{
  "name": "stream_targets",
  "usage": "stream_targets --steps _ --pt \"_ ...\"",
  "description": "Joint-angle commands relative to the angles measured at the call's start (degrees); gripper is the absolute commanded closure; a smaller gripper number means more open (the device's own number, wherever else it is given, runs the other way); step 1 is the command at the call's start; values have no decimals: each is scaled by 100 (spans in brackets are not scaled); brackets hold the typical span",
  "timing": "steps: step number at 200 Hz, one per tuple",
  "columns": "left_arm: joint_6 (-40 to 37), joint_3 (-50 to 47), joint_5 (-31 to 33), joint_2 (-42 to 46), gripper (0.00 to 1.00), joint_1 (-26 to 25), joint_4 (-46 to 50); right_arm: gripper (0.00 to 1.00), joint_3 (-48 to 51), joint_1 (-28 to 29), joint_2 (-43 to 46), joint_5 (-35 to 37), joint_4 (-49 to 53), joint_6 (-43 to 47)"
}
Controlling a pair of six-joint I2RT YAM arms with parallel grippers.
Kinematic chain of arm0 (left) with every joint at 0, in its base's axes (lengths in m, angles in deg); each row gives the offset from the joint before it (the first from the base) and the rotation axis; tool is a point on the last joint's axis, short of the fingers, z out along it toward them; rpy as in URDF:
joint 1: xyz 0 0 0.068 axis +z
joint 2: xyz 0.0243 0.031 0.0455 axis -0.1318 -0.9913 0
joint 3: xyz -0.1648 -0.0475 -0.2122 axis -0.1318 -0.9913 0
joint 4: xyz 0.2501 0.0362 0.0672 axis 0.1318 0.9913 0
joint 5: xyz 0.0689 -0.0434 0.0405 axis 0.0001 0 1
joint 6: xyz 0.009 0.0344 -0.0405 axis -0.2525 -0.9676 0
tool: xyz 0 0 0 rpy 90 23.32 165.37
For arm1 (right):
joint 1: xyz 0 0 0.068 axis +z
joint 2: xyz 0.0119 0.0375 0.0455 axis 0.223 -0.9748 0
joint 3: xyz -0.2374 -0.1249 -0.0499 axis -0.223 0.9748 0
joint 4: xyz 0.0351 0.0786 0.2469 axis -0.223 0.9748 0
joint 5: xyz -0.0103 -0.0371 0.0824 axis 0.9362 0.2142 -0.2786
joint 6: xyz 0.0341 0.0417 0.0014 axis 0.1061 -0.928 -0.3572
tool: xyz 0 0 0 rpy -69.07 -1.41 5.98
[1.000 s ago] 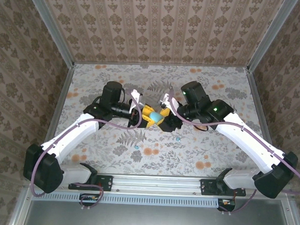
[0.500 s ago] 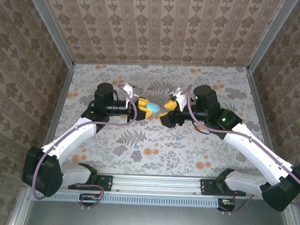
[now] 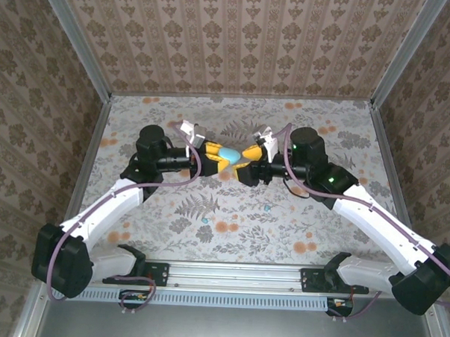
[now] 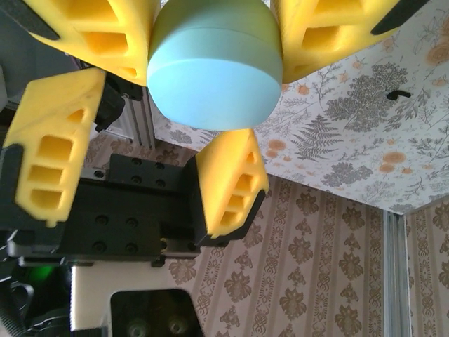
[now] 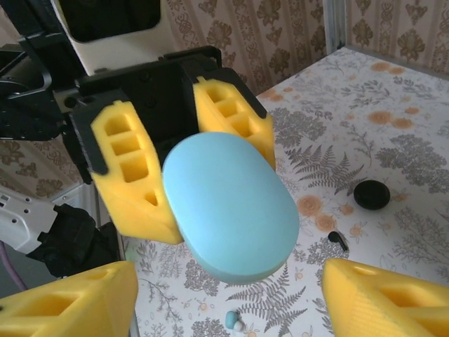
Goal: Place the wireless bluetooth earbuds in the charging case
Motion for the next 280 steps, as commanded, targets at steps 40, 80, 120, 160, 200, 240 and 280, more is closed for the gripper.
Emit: stream_targets --steps 40,80,120,160,200,240,280 --pt "99 32 -256 317 71 1 65 40 -154 -31 -193 -205 -305 -106" --pt "-44 32 -290 442 72 1 339 38 -163 -35 -210 -478 -544 -246" --pt "66 118 -484 401 72 -8 352 44 -183 -45 -203 -614 -585 -227" --pt "114 179 -666 383 72 -25 403 50 -255 -88 -288 -881 -620 -226" --pt "97 230 -860 339 73 -60 439 58 -425 -128 -481 -1437 -571 -186" --pt "55 289 -990 313 72 -60 463 74 -615 -150 -655 -1795 -361 -58" --pt "-317 433 -1122 315 69 -60 942 83 -686 -179 -632 -1874 -279 49"
